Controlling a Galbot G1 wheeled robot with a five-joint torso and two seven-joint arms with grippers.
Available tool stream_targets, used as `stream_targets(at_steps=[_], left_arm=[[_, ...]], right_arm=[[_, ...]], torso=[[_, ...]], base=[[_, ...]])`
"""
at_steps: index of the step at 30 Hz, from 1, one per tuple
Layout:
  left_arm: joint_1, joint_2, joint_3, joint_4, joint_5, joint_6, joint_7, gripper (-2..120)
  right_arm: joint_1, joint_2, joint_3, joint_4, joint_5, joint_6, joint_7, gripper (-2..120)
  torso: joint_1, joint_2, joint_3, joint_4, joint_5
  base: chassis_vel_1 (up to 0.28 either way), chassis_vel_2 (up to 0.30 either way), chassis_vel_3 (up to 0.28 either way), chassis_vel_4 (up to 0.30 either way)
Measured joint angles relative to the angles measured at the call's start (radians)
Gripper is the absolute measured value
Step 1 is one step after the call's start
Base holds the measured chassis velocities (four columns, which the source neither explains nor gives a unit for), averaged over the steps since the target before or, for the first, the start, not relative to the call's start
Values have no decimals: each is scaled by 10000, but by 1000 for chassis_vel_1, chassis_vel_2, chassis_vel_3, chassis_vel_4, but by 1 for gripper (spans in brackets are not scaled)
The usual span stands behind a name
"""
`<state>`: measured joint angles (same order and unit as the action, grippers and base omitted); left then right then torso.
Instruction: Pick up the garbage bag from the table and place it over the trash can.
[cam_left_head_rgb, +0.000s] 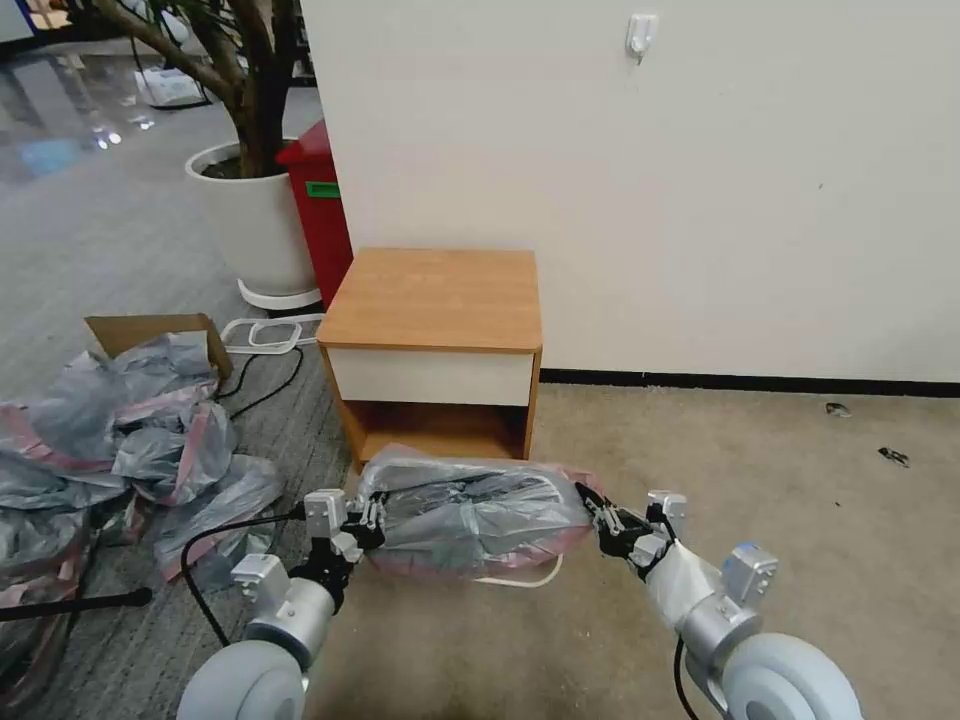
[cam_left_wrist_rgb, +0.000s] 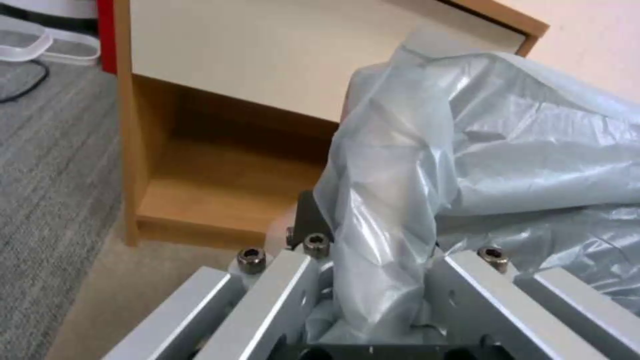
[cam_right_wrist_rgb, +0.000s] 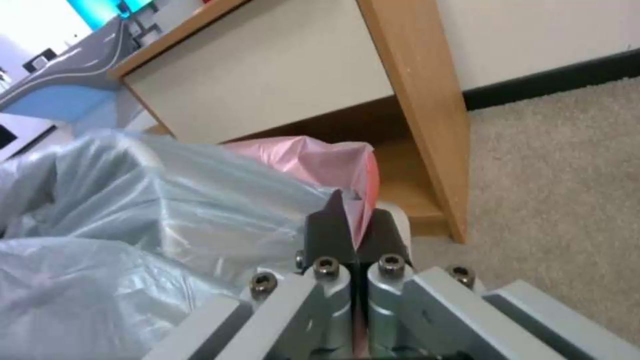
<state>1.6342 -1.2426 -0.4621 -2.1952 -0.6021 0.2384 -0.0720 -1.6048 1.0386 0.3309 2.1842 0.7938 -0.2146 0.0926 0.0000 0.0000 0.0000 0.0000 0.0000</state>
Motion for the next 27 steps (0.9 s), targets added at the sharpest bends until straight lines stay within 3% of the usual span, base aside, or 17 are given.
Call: stream_targets(at_steps=[3,10,15,27], left_arm=[[0,-116,28,-42,-91,35,-40,5],[-54,-266,47,-74,-599,221,-229,5],[-110,-266,31,10,-611,243,-301,5],[-221,-525,-186,400,-1040,291,-580,5]], right_arm=[[-63,63,-129,-95,-178,44,-33,3],[-309,179,-206,-197,-489,182,-121,32],[-382,187,-91,-132,-526,236,-140,45],[-1104,1198,1148,26,-81,987,-205,92]], torso=[[0,0,0,0,1],[0,0,0,0,1],[0,0,0,0,0],[0,0,0,0,0]], base=[[0,0,0,0],[0,0,0,0],[0,0,0,0],[0,0,0,0]])
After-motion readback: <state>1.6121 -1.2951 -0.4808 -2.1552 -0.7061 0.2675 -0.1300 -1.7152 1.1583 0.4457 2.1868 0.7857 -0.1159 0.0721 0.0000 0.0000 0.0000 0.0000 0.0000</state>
